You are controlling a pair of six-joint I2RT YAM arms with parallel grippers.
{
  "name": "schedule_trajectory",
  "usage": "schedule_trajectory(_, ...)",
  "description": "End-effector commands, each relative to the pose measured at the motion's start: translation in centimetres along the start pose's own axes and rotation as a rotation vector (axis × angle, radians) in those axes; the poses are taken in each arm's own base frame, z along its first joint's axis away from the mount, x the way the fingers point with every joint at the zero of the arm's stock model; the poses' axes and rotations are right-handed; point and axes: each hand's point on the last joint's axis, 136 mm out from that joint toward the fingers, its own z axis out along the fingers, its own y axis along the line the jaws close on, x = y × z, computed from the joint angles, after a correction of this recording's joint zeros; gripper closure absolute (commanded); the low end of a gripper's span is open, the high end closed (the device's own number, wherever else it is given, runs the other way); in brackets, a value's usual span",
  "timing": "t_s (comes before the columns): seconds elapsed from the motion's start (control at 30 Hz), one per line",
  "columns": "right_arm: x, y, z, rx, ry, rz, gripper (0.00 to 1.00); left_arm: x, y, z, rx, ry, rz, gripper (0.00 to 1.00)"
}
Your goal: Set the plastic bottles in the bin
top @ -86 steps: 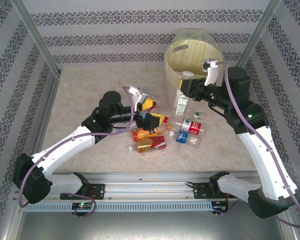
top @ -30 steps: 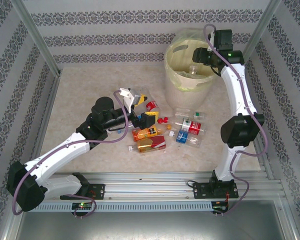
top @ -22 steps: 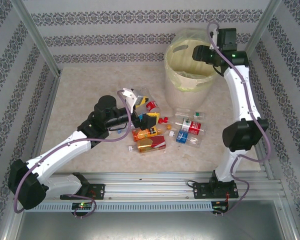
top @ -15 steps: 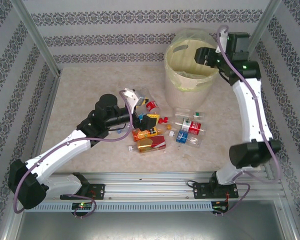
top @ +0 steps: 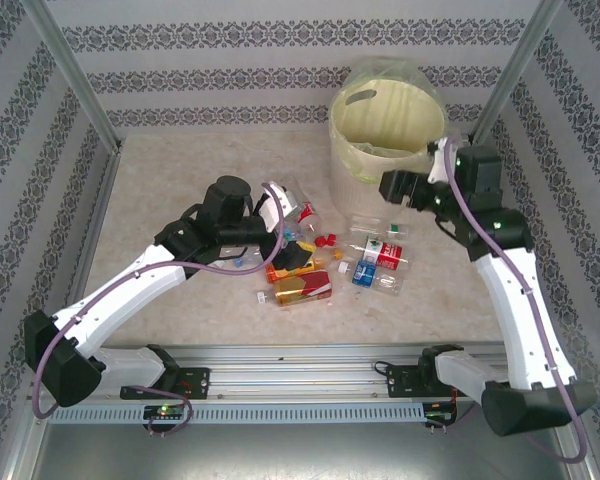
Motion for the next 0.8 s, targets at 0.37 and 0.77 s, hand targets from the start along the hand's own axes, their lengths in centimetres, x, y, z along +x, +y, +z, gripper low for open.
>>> schedule_trajectory(0.37,14.7,-5.4,4.0,0.115,0.292,0.224,0.07,1.6,-3.3,0.1,0.153,0.063,0.042,0.00)
schedule_trajectory(0.77,17.8,-8.7,7.1,0.241,0.395,0.176,0.03,0.2,-1.2,0.9,0.000,-0.048,-0.002,0.00)
